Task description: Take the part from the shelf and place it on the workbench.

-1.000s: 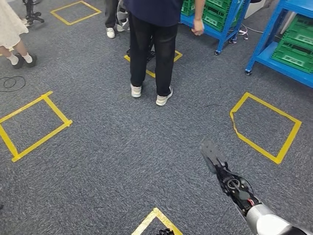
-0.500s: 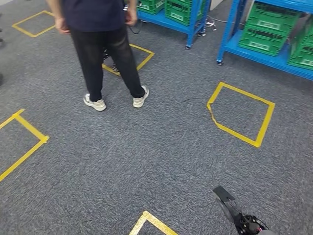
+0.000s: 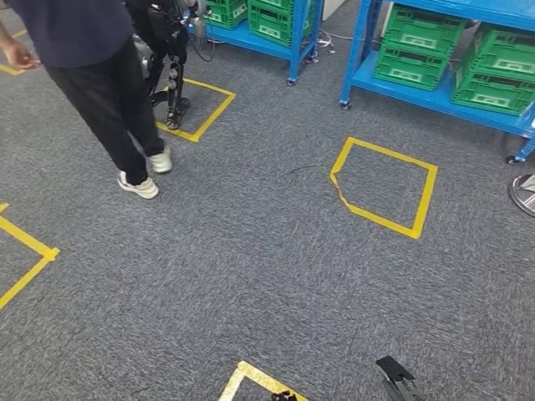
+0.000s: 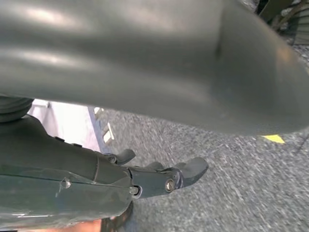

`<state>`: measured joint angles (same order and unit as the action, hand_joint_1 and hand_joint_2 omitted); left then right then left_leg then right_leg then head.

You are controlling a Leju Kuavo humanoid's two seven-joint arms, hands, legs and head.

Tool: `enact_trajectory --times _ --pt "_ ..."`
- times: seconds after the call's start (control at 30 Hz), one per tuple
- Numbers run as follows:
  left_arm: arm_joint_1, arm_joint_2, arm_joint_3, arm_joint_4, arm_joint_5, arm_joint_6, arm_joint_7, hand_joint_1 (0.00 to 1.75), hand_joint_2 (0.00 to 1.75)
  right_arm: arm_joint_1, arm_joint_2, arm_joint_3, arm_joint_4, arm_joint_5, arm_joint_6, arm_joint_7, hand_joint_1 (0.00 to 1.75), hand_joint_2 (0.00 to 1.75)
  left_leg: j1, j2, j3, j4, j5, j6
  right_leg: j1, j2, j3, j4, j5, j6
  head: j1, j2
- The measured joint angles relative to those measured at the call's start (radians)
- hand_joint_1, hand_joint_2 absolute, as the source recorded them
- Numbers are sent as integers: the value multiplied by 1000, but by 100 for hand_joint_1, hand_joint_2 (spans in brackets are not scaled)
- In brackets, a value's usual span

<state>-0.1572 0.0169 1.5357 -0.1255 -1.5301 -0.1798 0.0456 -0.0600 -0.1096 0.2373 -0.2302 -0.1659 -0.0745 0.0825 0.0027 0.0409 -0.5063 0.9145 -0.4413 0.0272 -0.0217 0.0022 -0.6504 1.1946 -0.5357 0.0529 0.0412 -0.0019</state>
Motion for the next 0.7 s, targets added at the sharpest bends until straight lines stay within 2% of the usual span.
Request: enact_trajectory --times 0.07,0.1,0.13,0.2,0.27,0.3,0.33,0.4,0.43,0.47,0.5,0.57,0.6,0.63,0.67,0.7 --pt "0 0 -1 0 0 0 -1 0 0 -1 1 -5 4 0 -1 -12 0 0 0 12 0 11 -7 -11 -3 -25 82 -145 57 4 6 0" --pt "0 0 -1 0 0 0 -1 0 0 -2 2 -6 5 1 -1 -18 0 0 -1 16 0 17 -11 -17 -3 -33 110 -197 73 0 8 0" --pt "-1 1 -1 0 0 0 -1 0 0 -3 3 -7 6 3 -1 -23 0 0 -3 21 1 22 -14 -23 -1 -37 123 -225 79 -7 7 0" --pt "-4 2 -3 0 0 0 -1 0 0 -3 5 -9 9 7 -1 -31 0 0 -3 29 3 23 -16 -32 3 -23 121 -229 79 -25 -1 0" --pt "-5 1 -6 0 0 0 -1 0 0 -4 5 -9 12 13 0 -34 0 0 2 19 -1 38 -29 -44 3 -12 121 -232 83 -38 -8 0" --pt "-5 1 -8 0 0 0 -1 0 0 -5 5 -9 13 16 0 -35 0 0 4 5 -16 73 -52 -50 2 -6 120 -234 86 -44 -11 0" --pt "-4 1 -10 0 0 0 -1 0 0 -6 6 -9 14 18 0 -35 0 0 6 -11 -42 130 -86 -54 1 0 119 -235 89 -49 -17 0" --pt "-1 0 -15 0 0 0 0 0 0 -8 6 -9 16 18 2 -32 0 0 6 -29 -112 276 -153 -56 5 13 114 -235 92 -55 -26 0" --pt "1 0 -17 0 0 0 0 0 0 -9 6 -9 17 17 4 -28 0 0 6 -32 -137 324 -165 -55 7 22 112 -234 92 -57 -27 0" --pt "2 0 -19 0 0 0 0 0 0 -8 7 -9 18 15 6 -24 0 0 5 -33 -144 333 -157 -52 8 31 112 -234 93 -58 -28 0" --pt "3 0 -21 0 0 0 0 0 0 -8 7 -9 19 12 8 -20 0 0 5 -36 -130 300 -129 -47 9 41 112 -234 93 -58 -29 0" --pt "4 1 -25 0 0 0 0 0 0 -9 8 -9 21 4 9 -14 0 0 2 -60 -63 154 -56 -32 10 61 114 -234 95 -56 -31 0" --pt "3 2 -26 0 0 0 0 0 0 -9 10 -9 21 1 9 -12 0 0 0 -73 -33 88 -31 -26 11 70 114 -234 95 -53 -31 0" --pt "2 3 -28 0 0 0 0 0 0 -9 11 -10 21 0 9 -10 0 0 -2 -82 -13 46 -19 -22 12 77 113 -234 96 -49 -31 0" --pt "1 4 -30 0 0 -1 -1 0 0 -9 13 -10 22 0 9 -7 0 0 -4 -85 -6 29 -17 -19 11 84 111 -234 97 -44 -31 0" --pt "0 3 -32 0 0 -1 -1 0 0 -8 14 -10 23 0 9 -5 0 0 -6 -77 -5 26 -16 -16 10 91 109 -237 99 -38 -31 0"
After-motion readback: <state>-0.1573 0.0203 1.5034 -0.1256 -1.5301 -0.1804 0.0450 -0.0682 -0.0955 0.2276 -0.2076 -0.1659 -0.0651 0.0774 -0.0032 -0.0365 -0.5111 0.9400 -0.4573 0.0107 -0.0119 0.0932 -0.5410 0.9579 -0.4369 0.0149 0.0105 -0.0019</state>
